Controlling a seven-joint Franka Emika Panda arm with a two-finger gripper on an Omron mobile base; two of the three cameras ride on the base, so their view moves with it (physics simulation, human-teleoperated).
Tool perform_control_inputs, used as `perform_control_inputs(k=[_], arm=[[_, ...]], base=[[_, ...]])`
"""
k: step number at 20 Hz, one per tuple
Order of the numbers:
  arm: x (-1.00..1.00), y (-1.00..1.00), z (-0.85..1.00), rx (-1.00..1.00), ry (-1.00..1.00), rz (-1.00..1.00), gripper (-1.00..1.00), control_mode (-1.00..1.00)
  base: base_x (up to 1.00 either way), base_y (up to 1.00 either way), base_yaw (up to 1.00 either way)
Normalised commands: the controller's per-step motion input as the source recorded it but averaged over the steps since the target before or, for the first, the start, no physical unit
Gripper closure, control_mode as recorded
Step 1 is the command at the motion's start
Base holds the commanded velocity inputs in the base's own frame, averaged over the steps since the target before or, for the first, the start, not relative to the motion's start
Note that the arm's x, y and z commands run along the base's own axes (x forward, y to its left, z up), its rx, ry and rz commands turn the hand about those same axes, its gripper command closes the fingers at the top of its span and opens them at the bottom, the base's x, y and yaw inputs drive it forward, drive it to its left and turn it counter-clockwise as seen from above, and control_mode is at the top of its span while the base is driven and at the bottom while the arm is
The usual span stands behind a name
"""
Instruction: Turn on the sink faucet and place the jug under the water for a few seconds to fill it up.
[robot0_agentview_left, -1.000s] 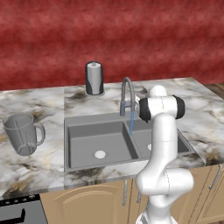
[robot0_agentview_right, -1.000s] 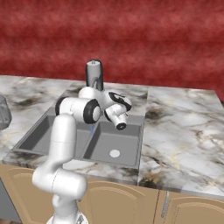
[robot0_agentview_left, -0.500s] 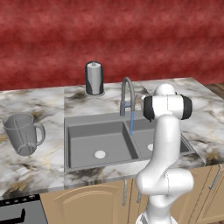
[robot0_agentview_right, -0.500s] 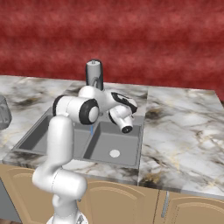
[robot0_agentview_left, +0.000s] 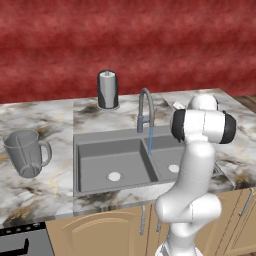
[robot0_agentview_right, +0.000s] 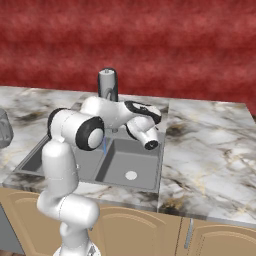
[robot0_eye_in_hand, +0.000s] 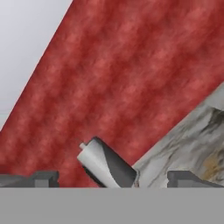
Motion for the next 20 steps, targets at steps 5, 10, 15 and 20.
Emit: perform_control_inputs(k=[5,10,15,20], arm=[[-0.63,0.28,0.91,-0.14,-0.03,-0.02,-1.0,-1.0],[-0.67,0.5,0.86,-0.25,-0.12,0.0,-1.0,-1.0],[-0.82,0.49,0.68,-0.26,-0.16,0.01,-1.0,-1.0],[-0.86,0.49,0.45,-0.27,-0.08,0.14,-1.0,-1.0]], base=[[0.0,0.0,0.0],[0.0,0.0,0.0],[0.0,0.0,0.0],[0.0,0.0,0.0]])
